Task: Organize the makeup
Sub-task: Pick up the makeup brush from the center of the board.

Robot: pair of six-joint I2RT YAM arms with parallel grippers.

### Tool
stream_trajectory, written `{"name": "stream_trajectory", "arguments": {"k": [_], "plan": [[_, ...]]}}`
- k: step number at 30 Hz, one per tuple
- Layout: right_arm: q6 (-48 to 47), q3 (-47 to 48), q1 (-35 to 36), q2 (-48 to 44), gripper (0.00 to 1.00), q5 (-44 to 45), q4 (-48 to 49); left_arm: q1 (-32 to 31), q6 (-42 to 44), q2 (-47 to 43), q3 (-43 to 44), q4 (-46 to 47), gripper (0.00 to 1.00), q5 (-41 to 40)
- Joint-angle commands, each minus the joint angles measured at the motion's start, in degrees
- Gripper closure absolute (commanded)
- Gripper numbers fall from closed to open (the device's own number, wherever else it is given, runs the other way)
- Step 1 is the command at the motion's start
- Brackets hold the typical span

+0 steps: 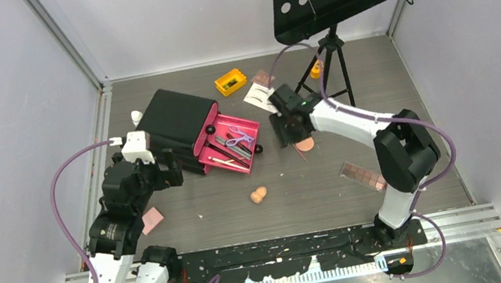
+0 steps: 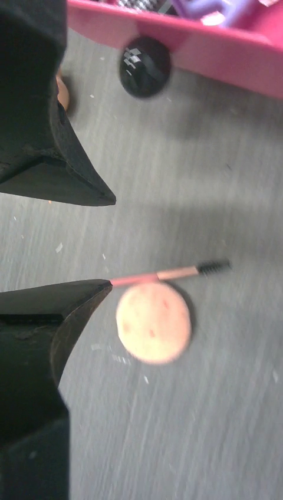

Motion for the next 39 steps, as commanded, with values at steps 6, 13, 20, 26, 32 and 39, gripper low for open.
{"name": "stream_trajectory", "arguments": {"k": [6, 13, 20, 26, 32, 39], "plan": [[-5.95, 3.53, -6.3, 3.56, 0.46, -9.66, -0.75, -0.21, 0.54, -0.39, -0.11, 2.07, 0.0, 0.06], [-0.88, -4.66, -6.21, -3.11, 0.39, -9.55, -1.22, -0.18, 0.54, -0.33, -0.14, 2.07, 0.0, -0.03], [1.89, -9.76, -6.61, -2.89, 0.37, -9.97, 1.45, -0.18, 0.54, -0.26, -0.1, 2.14, 0.0, 0.29], [0.61, -8.75, -7.75, 1.82, 0.37, -10.02, 3.39, -0.18, 0.54, -0.21, -0.15, 2.1, 0.0, -0.02], [-0.03, -6.42, -8.13, 6.14, 0.38, -10.84, 4.1, -0.18, 0.62, 0.04, -0.15, 2.15, 0.0, -0.26], [-0.5, -2.06, -7.53, 10.7, 0.4, -8.94, 3.94, -0.18, 0.67, 0.3, -0.1, 2.13, 0.0, -0.29]]}}
